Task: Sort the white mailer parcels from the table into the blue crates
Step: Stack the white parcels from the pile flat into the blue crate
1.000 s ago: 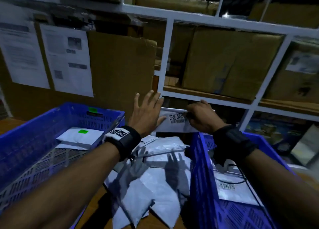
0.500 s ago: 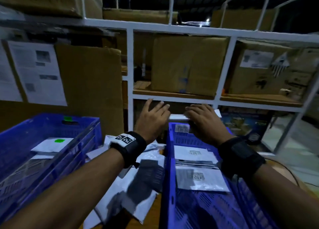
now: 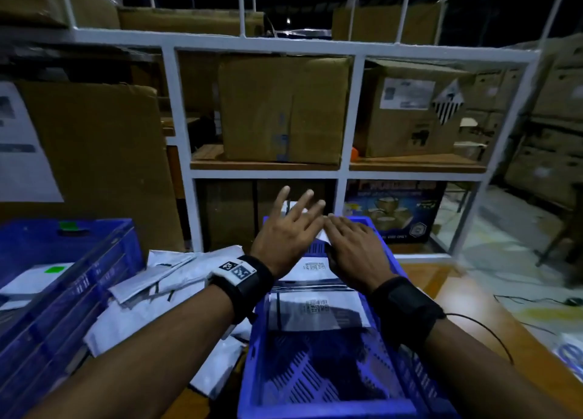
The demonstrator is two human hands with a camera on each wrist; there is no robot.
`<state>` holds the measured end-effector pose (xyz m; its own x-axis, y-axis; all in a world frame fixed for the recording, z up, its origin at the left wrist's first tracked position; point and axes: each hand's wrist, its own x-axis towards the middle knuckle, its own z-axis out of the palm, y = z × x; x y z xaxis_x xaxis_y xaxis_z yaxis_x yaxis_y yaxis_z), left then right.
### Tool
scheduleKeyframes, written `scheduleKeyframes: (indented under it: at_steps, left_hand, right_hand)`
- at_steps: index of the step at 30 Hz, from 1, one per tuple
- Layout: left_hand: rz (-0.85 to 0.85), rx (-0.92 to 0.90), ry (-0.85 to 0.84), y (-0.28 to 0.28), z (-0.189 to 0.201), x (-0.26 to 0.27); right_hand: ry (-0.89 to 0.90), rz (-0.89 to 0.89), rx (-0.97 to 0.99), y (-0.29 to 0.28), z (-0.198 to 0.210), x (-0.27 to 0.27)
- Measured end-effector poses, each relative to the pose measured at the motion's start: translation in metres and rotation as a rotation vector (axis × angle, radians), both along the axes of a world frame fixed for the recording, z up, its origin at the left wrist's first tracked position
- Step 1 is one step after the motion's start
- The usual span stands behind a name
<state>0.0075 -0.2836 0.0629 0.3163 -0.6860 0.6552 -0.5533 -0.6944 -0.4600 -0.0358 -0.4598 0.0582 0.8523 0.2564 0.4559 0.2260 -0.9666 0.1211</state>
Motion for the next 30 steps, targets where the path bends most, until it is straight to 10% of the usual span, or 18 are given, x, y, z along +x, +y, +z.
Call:
scheduleKeyframes:
  at_steps: [6,11,22,30]
  left_hand:
    - [0.324,-0.405,0.229,-0.008,0.007,-0.020]
    - [0.538,-0.310,0.520,0.002,0.010,-0.018]
    - [0.056,-0.749,1.002,-0.006,0.012,0.015]
    - [0.247,-0.278,0.860,-0.032,0.019,0.018]
  right_hand:
    - [-0.068,-0.203,0.038,0.001,0.003,0.010]
    - [-0.088,-0.239,0.056,0.013,0.003,0.021]
    - [0.075,0.061,0.106,0.044,-0.020,0.016]
    - [-0.155,0.059,0.177,-0.007,0.007,0.029]
